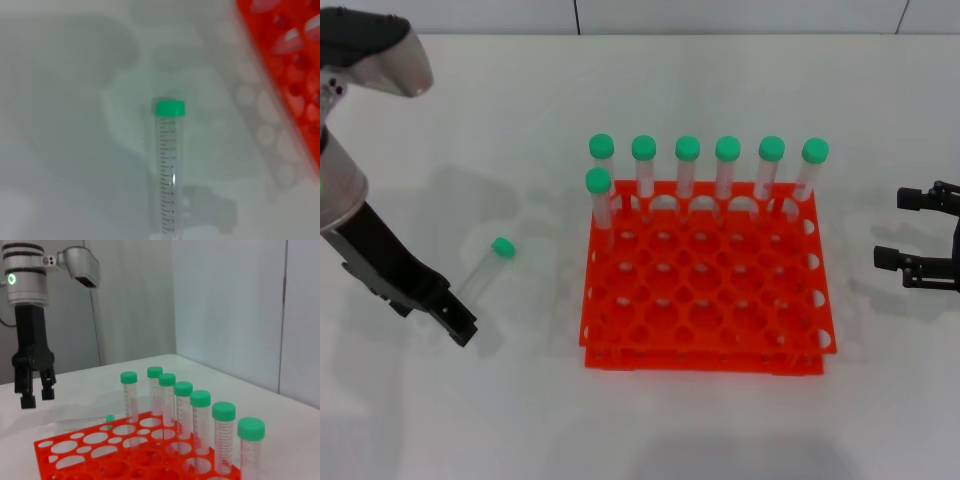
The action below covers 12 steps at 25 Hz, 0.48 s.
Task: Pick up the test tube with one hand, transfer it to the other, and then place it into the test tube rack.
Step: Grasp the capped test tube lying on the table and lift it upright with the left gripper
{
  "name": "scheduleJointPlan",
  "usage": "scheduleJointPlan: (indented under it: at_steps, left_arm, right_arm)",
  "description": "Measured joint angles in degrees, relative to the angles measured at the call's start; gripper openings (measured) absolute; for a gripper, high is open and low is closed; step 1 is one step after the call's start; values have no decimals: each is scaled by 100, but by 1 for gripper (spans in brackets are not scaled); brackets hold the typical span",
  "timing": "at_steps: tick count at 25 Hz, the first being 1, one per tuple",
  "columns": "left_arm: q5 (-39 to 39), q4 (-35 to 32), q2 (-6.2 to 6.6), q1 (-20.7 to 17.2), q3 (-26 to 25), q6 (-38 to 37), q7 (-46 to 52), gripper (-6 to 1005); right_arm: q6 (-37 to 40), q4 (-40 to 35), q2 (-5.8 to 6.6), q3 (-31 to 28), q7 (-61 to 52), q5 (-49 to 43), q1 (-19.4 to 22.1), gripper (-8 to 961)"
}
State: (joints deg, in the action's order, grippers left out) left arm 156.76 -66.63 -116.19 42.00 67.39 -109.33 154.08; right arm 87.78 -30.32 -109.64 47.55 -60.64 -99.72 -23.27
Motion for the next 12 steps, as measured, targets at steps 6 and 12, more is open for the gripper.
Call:
scheduleJointPlan:
  at_steps: [6,12]
  left_arm:
    - [455,249,-82,7,7,257,163,764]
    - [545,299,-98,-108,11,497,179,754]
  right_arm:
    - [-7,0,-6,1,17,-33,11,841]
    - [-7,9,-5,2,18,-37,16,842]
